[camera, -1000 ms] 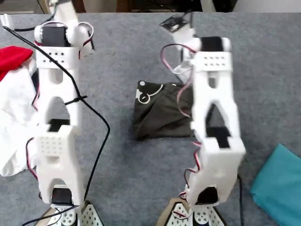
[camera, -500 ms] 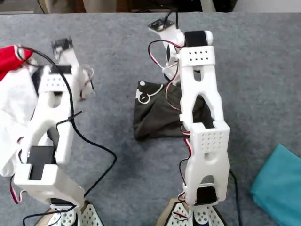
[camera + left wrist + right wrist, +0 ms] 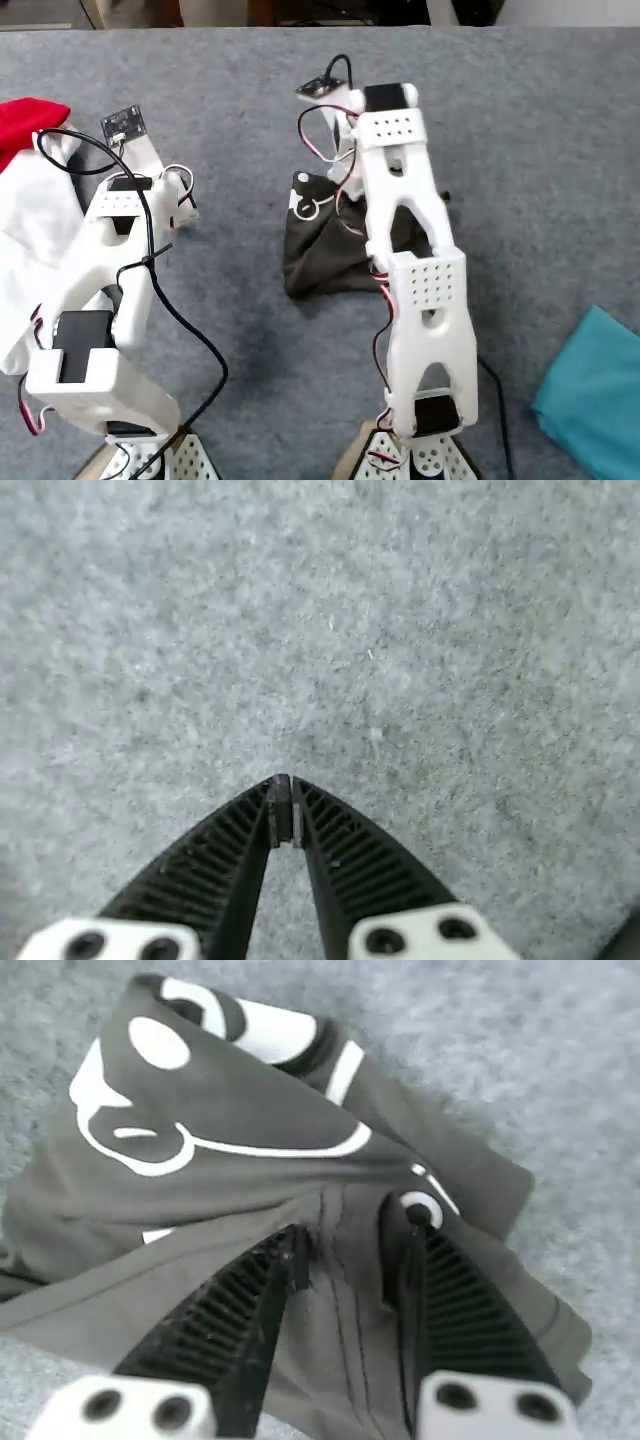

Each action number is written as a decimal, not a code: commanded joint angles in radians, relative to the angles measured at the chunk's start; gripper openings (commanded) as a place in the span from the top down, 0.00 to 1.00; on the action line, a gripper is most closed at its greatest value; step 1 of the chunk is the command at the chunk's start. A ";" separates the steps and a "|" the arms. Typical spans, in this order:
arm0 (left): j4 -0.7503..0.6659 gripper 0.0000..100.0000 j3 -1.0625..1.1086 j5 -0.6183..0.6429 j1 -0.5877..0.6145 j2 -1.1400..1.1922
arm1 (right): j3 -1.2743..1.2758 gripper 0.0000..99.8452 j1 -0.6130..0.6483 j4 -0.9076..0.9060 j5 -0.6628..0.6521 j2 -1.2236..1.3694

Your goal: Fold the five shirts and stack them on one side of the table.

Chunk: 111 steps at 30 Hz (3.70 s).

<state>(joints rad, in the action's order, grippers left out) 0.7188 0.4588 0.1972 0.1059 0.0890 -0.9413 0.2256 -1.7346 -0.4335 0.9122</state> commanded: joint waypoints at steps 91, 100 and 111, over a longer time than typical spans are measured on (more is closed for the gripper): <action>0.052 0.98 -0.153 0.002 -0.018 0.101 | 1.495 1.00 -0.366 0.328 -0.272 -0.932; 0.052 0.98 -0.153 0.002 -0.021 0.101 | 1.118 0.99 -0.475 0.190 -0.301 -0.932; 0.057 0.98 -0.153 0.002 -0.021 0.101 | 0.440 0.84 -0.351 0.092 -0.144 -0.415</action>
<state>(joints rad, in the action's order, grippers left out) 0.7679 0.3544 0.1972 0.0890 0.1964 -0.3107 -0.1580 -1.6149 -0.6176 0.3353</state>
